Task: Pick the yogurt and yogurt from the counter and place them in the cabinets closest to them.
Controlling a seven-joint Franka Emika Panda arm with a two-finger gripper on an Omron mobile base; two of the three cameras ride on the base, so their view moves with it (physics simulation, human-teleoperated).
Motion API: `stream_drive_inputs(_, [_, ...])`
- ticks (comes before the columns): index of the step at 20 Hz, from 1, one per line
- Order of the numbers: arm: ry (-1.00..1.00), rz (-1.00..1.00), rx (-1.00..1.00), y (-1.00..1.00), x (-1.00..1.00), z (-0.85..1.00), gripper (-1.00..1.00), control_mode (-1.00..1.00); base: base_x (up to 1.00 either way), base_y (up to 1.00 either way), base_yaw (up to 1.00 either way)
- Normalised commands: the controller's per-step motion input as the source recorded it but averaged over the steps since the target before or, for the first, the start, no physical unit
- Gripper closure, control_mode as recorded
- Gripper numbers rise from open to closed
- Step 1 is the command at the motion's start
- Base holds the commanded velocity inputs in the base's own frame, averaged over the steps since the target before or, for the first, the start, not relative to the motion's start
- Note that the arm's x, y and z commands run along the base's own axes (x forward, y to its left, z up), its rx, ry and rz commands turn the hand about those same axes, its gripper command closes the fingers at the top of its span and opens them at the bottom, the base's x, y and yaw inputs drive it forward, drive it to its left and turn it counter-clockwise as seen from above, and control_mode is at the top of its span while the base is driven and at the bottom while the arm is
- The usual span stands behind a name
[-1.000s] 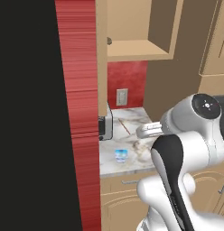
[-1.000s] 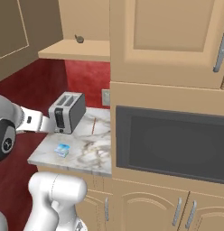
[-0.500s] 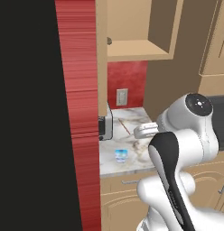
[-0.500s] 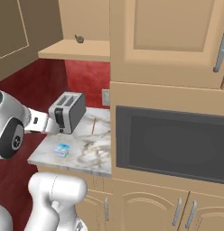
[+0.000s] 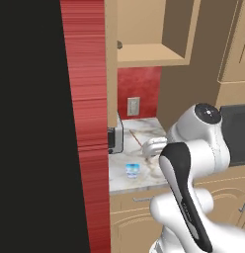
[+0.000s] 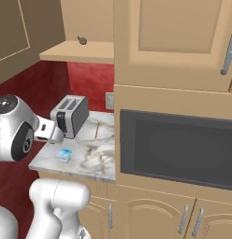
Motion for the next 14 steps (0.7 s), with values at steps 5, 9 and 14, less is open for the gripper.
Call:
stream_drive_inputs(5, [0.00,0.02,0.02,0.13,0.06,-0.50,-1.00,-1.00,0.00,0.00,0.00])
stream_drive_inputs(9, [-0.03,0.01,0.01,0.02,0.13,-0.38,-1.00,-1.00,0.00,0.00,0.00])
stream_drive_inputs(14, [-0.09,0.00,0.00,0.00,0.23,-0.34,-1.00,-1.00,0.00,0.00,0.00])
